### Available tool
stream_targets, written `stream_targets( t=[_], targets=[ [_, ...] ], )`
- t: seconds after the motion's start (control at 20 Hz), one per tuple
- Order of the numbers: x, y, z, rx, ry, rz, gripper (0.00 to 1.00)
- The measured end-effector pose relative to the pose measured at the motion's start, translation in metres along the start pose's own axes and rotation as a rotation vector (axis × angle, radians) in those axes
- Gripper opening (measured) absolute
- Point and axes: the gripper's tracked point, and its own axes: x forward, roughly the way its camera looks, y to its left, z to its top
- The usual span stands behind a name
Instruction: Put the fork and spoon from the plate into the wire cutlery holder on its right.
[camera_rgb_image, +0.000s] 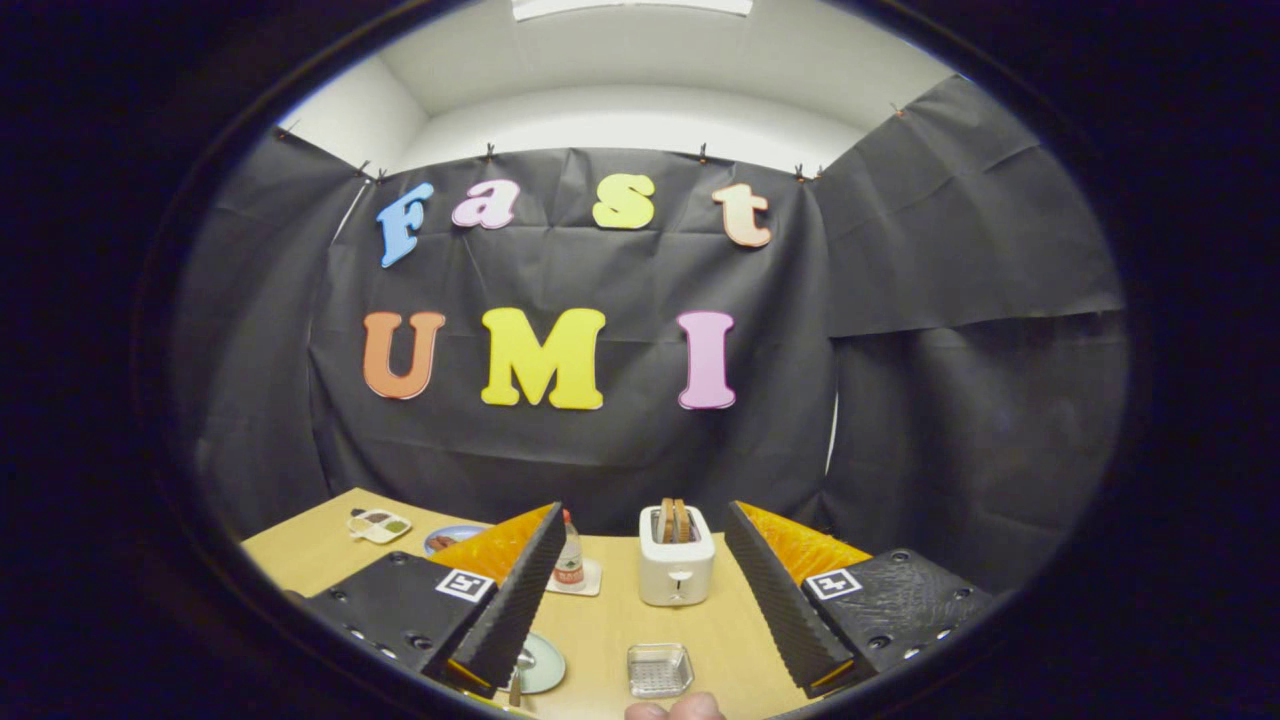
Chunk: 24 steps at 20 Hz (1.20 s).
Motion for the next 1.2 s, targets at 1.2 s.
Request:
stream_targets(
  t=[1.2],
  targets=[
    [0.019,0.145,-0.314,-0.154,0.795,0.231,0.78]
  ],
)
